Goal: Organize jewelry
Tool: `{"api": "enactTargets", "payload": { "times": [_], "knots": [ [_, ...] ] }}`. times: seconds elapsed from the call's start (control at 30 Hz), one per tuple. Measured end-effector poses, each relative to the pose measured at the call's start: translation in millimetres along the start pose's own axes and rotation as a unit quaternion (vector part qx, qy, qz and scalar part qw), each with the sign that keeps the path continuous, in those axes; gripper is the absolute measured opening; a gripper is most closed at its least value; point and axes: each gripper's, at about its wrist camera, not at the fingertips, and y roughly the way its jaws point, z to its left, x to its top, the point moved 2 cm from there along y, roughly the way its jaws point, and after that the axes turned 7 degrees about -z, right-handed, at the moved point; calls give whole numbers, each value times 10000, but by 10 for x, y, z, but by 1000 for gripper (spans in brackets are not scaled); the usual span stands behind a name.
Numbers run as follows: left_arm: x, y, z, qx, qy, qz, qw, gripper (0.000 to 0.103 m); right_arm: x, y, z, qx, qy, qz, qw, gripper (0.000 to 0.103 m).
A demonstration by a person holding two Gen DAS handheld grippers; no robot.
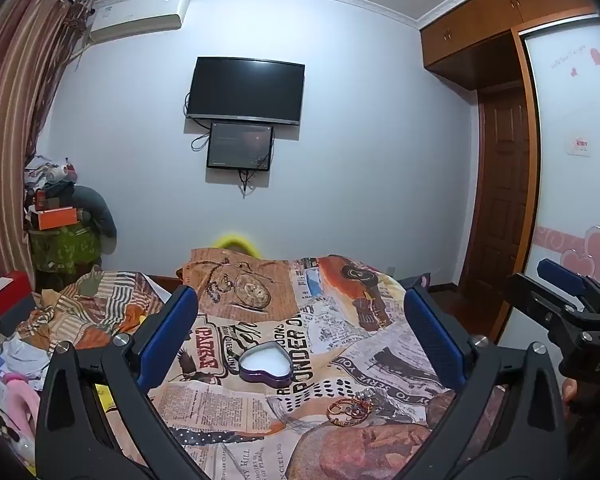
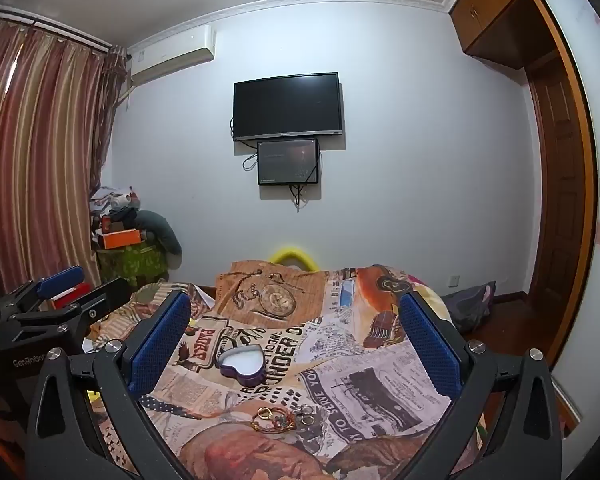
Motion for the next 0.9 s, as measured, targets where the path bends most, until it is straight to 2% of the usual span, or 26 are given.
{"api": "enactTargets", "payload": {
  "times": [0.73,0.9],
  "knots": [
    [-54,22,-15,-59,4,36,10000,103,-9,-31,17,-5,-3,60,10000,103],
    [-81,39,-17,42,60,20,10000,103,-48,43,24,-17,-13,107,9999,103]
  ]
}}
